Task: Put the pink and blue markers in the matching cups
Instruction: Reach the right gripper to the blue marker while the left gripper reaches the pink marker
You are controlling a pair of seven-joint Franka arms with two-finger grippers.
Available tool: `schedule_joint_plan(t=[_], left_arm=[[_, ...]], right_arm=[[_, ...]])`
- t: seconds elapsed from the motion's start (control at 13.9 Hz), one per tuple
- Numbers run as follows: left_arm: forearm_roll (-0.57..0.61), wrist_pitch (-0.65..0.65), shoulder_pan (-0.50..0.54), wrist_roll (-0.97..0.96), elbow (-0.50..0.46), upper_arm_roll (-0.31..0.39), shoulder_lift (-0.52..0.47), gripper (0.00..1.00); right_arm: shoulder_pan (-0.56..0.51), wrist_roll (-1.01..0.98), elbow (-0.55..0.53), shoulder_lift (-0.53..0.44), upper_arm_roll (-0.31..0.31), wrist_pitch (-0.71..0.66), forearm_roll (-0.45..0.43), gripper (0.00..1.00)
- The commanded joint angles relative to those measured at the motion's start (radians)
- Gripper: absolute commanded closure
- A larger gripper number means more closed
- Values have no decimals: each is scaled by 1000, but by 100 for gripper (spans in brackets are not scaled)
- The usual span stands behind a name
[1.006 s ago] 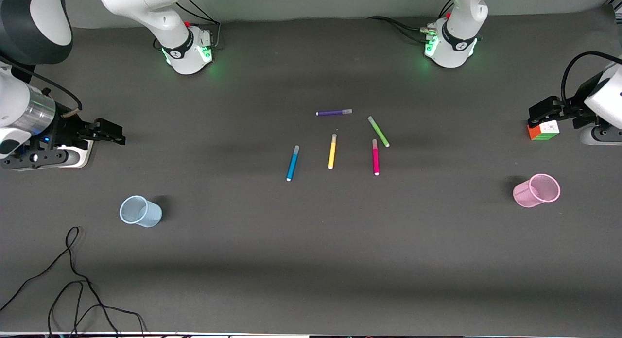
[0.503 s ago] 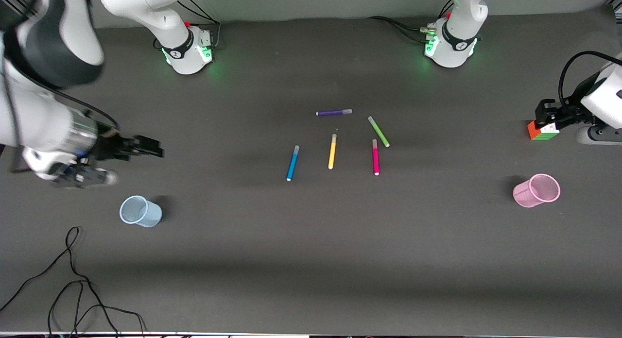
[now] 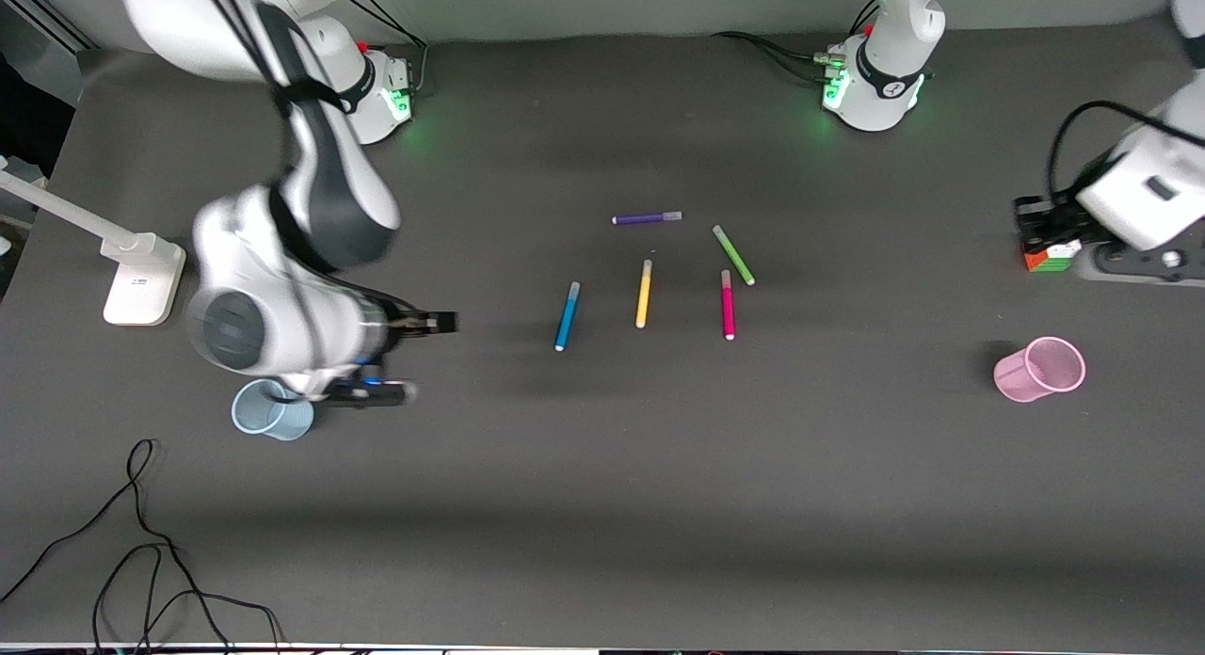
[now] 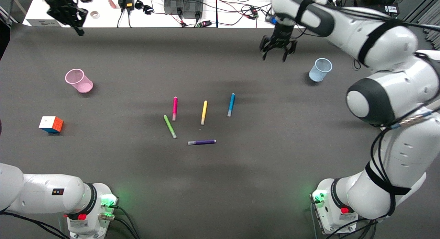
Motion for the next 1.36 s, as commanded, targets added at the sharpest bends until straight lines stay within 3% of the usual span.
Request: schedule_joint_plan(t=[0.0,0.14,0.29,0.43,0.72,0.79,0.93,1.08,1.15,1.29], left_arm=[[1,58,-92,-120,-16,6,56,100],[-4,135,-143,-238,-59,5,92,100],[-4,241,-206,-364,-105,5,130,100],[-7,356,-244,-379,-156,5,171,100],[-88,497,-287,-458,-249,3,230,97],[-88,516,-310,-462,-257,3,245,94],[-91,537,-323,-471,-259,3,279,66],[-91,559,-341,-487,-274,3,308,53],[-91,581,-363,-496,-292,3,317,48],[-85,629,-377,-504,-341,3,322,48]], right_arm=[[18,88,71,108,22,-31,87,1],[16,77,120,190,52,-22,104,2],[16,89,208,299,65,-17,180,2],[25,135,275,384,71,-14,207,2],[30,155,282,448,99,73,207,6],[30,155,282,459,114,105,207,6],[30,172,279,473,131,115,205,6],[31,174,281,479,131,120,207,6],[40,175,281,485,131,121,205,13],[53,206,282,493,131,132,205,29]])
